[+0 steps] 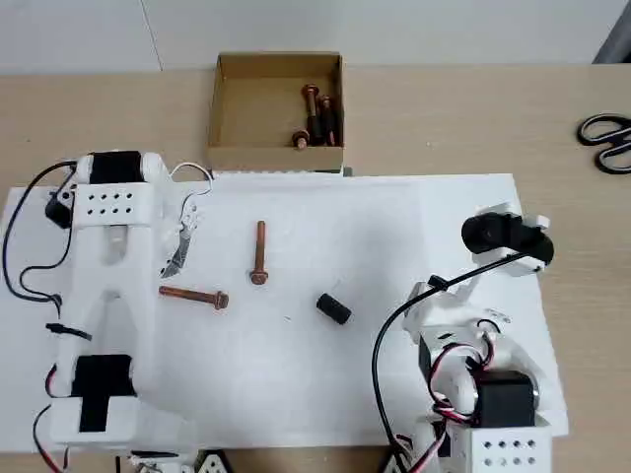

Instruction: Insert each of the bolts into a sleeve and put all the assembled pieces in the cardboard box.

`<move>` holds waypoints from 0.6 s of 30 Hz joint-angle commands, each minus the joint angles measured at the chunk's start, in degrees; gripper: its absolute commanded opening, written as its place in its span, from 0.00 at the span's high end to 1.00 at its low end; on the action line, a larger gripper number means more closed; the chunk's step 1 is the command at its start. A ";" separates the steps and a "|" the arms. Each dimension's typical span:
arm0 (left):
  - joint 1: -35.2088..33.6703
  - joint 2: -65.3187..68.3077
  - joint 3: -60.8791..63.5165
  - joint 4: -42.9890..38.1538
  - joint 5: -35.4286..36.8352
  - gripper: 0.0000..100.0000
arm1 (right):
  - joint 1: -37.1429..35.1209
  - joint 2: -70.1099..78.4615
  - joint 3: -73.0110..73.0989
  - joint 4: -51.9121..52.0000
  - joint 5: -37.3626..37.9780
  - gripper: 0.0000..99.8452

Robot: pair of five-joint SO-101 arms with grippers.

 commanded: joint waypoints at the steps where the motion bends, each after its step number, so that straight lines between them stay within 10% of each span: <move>1: 0.09 -0.26 -0.22 1.23 0.62 0.99 | 0.66 -0.92 -0.26 -0.84 0.70 1.00; 6: 0.26 -0.35 -0.31 1.32 -18.02 0.99 | 0.75 -0.92 -0.26 -0.84 0.70 1.00; 12: -0.62 0.00 -0.13 1.05 -79.82 0.99 | 0.75 -0.92 -0.26 -0.84 0.70 1.00; 18: -0.97 1.67 0.04 0.97 -102.07 0.99 | 0.40 -0.92 -0.26 -0.84 1.41 1.00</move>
